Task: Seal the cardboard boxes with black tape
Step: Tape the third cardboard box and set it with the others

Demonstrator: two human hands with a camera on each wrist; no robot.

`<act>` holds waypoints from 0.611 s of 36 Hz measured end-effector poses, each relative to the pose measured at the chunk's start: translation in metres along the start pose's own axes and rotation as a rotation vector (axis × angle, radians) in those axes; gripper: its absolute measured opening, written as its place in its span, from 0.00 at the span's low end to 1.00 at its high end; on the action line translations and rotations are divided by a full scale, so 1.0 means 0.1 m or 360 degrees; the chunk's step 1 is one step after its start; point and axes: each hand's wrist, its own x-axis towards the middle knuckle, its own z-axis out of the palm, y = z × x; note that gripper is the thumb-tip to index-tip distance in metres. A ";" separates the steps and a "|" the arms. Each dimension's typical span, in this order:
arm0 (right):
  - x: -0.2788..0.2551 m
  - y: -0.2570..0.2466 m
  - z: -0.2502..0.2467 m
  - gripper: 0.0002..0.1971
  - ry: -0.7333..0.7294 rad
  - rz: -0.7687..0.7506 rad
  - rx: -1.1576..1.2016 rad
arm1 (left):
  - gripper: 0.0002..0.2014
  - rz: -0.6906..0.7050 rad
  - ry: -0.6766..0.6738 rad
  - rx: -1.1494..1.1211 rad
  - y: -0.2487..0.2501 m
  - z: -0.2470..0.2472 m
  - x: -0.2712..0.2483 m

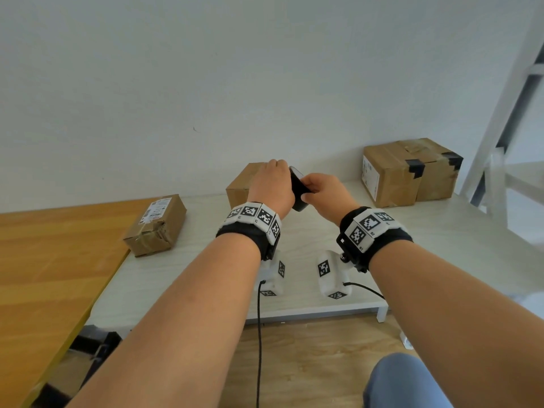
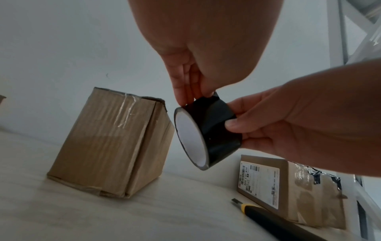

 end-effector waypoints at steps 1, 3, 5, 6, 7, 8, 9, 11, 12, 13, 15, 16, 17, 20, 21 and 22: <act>0.00 0.00 -0.01 0.15 -0.0008 0.0005 -0.0013 | 0.10 -0.0007 -0.0015 -0.0008 0.00 -0.01 0.00; 0.01 0.01 -0.02 0.14 -0.0018 0.0017 -0.0026 | 0.09 -0.0021 -0.0039 -0.0023 -0.01 -0.02 0.01; 0.01 0.02 -0.02 0.13 -0.0011 0.0031 -0.0030 | 0.08 -0.0046 -0.0064 -0.0057 0.00 -0.02 0.01; 0.01 0.03 -0.02 0.13 0.0002 0.0038 -0.0033 | 0.08 -0.0062 -0.0085 -0.0091 0.01 -0.02 0.00; 0.02 0.03 -0.03 0.12 0.0013 0.0047 -0.0034 | 0.07 -0.0071 -0.0103 -0.0123 0.03 -0.02 -0.01; 0.02 0.03 -0.03 0.11 0.0017 0.0055 -0.0032 | 0.07 -0.0078 -0.0112 -0.0147 0.04 -0.01 -0.01; 0.01 0.03 -0.03 0.11 0.0016 0.0063 -0.0031 | 0.07 -0.0087 -0.0111 -0.0172 0.04 0.00 -0.01; 0.01 0.03 -0.04 0.11 0.0024 0.0073 -0.0032 | 0.05 -0.0113 -0.0104 -0.0231 0.04 0.01 0.00; 0.01 0.03 -0.04 0.11 0.0033 0.0079 -0.0030 | 0.04 -0.0121 -0.0101 -0.0256 0.04 0.01 0.00; 0.00 0.03 -0.04 0.12 0.0040 0.0086 -0.0022 | 0.04 -0.0121 -0.0087 -0.0270 0.03 0.01 0.01; 0.01 0.02 -0.05 0.11 0.0042 0.0100 0.0007 | 0.04 -0.0112 -0.0029 -0.0259 0.03 0.00 0.03; 0.01 0.01 -0.05 0.11 0.0041 0.0107 0.0012 | 0.04 -0.0110 0.0009 -0.0256 0.02 0.00 0.04; 0.01 0.00 -0.06 0.11 0.0038 0.0112 0.0012 | 0.05 -0.0110 0.0041 -0.0260 0.02 -0.01 0.04; 0.01 -0.04 -0.09 0.11 0.0035 0.0115 0.0019 | 0.08 -0.0131 0.0103 -0.0307 0.00 -0.01 0.06; 0.01 -0.05 -0.10 0.10 0.0039 0.0114 0.0026 | 0.08 -0.0141 0.0119 -0.0324 0.00 -0.01 0.06; 0.01 -0.06 -0.10 0.09 0.0045 0.0115 0.0032 | 0.09 -0.0154 0.0133 -0.0335 0.00 0.00 0.06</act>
